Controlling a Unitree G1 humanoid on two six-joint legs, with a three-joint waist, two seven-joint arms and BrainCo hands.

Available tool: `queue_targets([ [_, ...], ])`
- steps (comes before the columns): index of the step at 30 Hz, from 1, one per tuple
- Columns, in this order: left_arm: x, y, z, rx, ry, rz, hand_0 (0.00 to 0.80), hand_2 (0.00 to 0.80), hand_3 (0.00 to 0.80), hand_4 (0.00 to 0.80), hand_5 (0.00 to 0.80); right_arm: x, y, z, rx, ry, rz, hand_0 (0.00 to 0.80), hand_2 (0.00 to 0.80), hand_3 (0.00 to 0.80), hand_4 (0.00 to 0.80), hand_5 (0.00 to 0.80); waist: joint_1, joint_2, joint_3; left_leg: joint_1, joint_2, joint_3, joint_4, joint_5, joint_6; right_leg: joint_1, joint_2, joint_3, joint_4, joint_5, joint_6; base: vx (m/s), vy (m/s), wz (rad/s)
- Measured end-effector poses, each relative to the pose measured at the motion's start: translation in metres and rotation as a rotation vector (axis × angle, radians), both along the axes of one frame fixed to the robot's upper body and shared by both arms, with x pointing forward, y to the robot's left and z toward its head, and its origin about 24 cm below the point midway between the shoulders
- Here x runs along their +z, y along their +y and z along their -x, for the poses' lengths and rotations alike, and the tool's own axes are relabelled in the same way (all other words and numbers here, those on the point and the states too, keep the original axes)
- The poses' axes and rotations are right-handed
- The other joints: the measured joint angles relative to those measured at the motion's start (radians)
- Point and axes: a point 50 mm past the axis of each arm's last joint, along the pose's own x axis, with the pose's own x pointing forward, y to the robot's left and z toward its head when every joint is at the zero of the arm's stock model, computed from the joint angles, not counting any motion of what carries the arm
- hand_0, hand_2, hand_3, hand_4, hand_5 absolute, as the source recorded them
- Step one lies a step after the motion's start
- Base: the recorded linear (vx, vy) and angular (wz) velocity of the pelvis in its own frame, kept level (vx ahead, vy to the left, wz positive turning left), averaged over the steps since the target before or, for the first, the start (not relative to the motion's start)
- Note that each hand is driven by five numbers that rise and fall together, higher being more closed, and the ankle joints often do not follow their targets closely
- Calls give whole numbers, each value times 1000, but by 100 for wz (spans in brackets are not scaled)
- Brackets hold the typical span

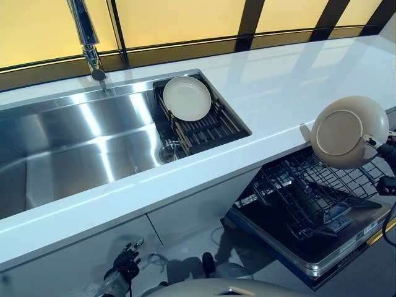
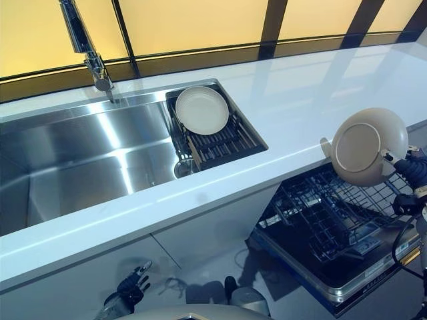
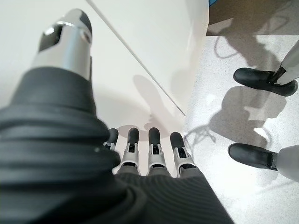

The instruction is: Take plates into dishwasher

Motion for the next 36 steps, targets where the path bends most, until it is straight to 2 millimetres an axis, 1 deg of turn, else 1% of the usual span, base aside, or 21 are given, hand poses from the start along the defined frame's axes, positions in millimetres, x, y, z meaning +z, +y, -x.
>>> queue_targets([
  [4, 0, 0, 0, 1, 1, -1, 0, 0, 0, 0, 0, -6, -3, 4, -21, 30, 18, 800, 800, 800, 800, 800, 1, 4, -2, -1, 0, -2, 0, 0, 0, 0, -2, -3, 0, 0, 0, 0, 0, 0],
  [6, 0, 0, 0, 1, 2, -1, 0, 0, 0, 0, 0, -15, -8, 11, -49, 79, 33, 800, 800, 800, 800, 800, 2, 7, -3, -2, 0, -3, 0, 0, 0, -1, -2, -4, 0, 0, 0, 0, 0, 0],
  [10, 0, 0, 1, 8, 3, -1, 0, 0, 0, 0, 0, -37, -15, 30, -86, 207, 59, 800, 800, 800, 800, 800, 2, 24, -4, -4, -1, -5, 3, 0, 0, -8, -1, -5, 0, 0, 0, 0, 0, 0],
  [11, 0, 1, 0, 18, -1, -1, 0, 0, 0, 0, 0, -41, -16, 34, -92, 227, 65, 800, 800, 800, 800, 800, 2, 26, -4, -4, -1, -5, 3, 0, 0, -8, -1, -6, 0, 0, 0, 0, 0, 0],
  [18, 1, 2, -1, 19, -5, -3, 0, 0, 0, 0, 0, -52, -21, 49, -103, 306, 86, 800, 800, 800, 800, 800, -1, 21, 0, -21, 1, -3, 0, 0, 0, -20, 0, -5, 0, 1, 1, 0, 0, 0],
  [27, 1, 2, -3, 16, -9, -4, 0, 0, 0, 0, 0, -54, -19, 48, -54, 352, 120, 800, 800, 800, 800, 800, 0, 3, 10, -19, 0, -2, 3, 0, 0, -21, 1, -4, 0, 1, 1, 0, 0, 0],
  [32, 2, 3, -4, 14, -11, -4, 0, 0, 0, 0, 0, -55, -16, 45, -16, 382, 242, 800, 800, 800, 800, 800, 2, -8, 17, -18, 0, -3, 4, 0, 0, -21, 0, -4, 0, 1, 1, 0, 0, 0],
  [36, 2, 3, -6, 12, -11, -3, 0, 0, 0, 0, 0, -58, -9, 37, 18, 400, 354, 800, 800, 800, 800, 800, 3, -1, 25, -18, 0, -3, 4, 1, 0, -16, -1, -5, 0, 1, 1, 0, 0, 0],
])
